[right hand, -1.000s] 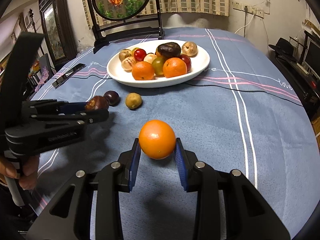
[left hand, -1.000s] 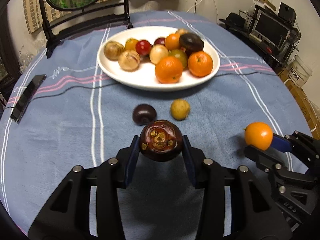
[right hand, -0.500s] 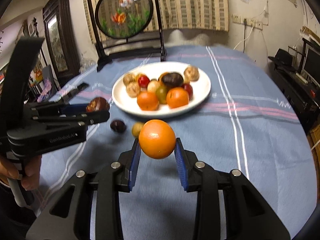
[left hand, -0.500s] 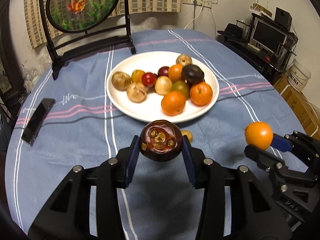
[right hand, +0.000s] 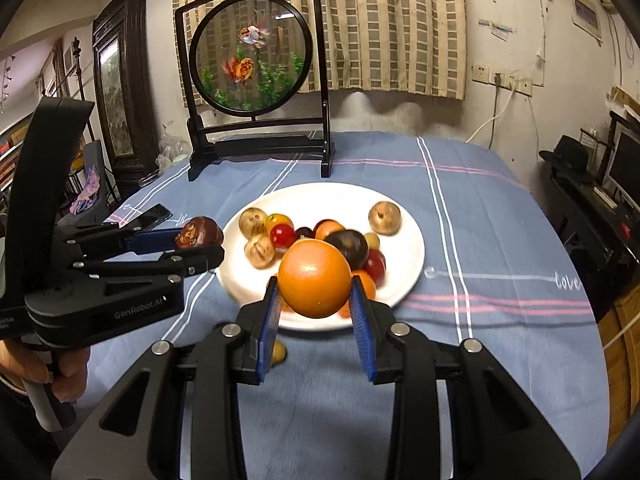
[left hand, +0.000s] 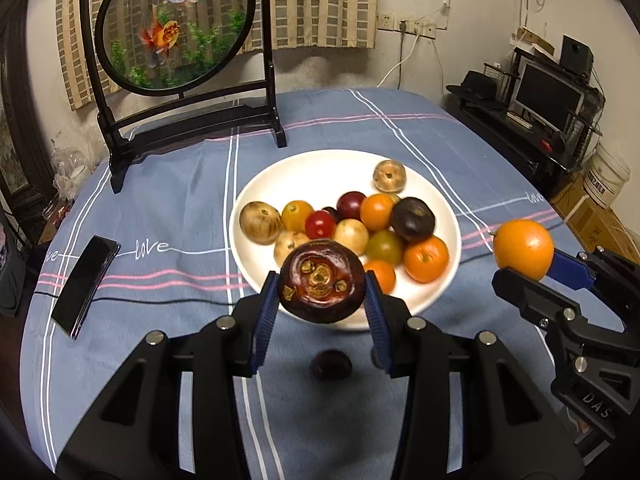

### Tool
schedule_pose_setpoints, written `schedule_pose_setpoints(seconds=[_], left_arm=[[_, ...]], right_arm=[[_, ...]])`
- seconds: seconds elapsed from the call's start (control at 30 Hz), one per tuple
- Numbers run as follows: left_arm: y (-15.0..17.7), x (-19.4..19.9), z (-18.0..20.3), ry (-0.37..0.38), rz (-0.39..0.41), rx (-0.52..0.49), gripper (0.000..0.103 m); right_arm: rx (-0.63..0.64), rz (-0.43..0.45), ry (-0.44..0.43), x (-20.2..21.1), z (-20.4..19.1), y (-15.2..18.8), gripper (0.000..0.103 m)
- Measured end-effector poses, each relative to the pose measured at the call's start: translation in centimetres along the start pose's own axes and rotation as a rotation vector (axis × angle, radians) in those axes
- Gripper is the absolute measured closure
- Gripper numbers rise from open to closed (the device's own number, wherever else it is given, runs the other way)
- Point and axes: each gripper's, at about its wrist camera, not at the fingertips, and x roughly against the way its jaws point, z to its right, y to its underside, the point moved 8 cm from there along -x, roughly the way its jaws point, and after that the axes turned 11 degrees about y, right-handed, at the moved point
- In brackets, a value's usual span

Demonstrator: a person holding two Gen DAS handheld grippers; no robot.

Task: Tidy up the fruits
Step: 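Carry the orange and dark fruit onto the white plate and open both grippers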

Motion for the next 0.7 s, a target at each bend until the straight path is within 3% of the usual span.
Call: schedule_pose_setpoints(seconds=[0.7], left_arm=[[-1.8, -6.7, -5.4, -0.034, -0.054, 0.109, 0.060]], right_arm=[[0.091, -0.063, -0.032, -8.4, -3.4, -3.6, 0.069]])
